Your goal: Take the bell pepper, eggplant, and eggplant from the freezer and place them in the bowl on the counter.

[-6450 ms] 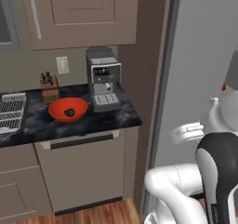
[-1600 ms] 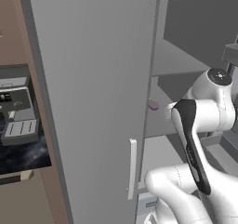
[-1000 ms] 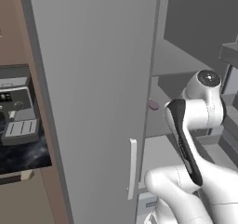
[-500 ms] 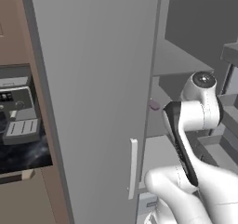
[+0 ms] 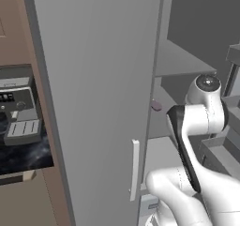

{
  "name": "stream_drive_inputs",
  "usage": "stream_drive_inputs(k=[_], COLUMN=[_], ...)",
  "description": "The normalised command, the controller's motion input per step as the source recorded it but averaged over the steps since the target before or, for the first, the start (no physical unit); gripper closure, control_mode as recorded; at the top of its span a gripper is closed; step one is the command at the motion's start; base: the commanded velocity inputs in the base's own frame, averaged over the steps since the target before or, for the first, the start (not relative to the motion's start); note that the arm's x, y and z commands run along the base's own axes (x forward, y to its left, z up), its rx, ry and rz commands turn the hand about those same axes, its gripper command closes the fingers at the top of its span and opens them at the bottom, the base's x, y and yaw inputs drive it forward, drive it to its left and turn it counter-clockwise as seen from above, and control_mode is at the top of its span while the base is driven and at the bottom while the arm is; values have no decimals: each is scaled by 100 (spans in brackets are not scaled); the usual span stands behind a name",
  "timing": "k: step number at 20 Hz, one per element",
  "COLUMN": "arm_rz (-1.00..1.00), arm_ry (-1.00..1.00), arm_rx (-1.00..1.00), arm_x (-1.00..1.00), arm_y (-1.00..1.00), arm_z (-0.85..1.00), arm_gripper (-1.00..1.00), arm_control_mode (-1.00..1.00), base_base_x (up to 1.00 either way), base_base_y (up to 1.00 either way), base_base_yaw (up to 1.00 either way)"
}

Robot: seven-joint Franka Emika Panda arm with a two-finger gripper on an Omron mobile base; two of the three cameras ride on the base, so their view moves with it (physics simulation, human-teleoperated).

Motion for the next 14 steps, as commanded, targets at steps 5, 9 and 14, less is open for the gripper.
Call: stream_drive_inputs(k=[5, 9, 14], arm_rz=[5, 12, 9], arm_ry=[-10, -3, 0], arm_rx=[2, 1, 0], arm_x=[9, 39, 51], arm_y=[0, 2, 1], arm_z=[49, 4, -8], arm_gripper=[-100, -100, -100], arm_control_mode=[-100, -100, -100], base_base_x=[0, 0, 0], base_base_y=[0, 0, 0], base_base_yaw=[0, 0, 0])
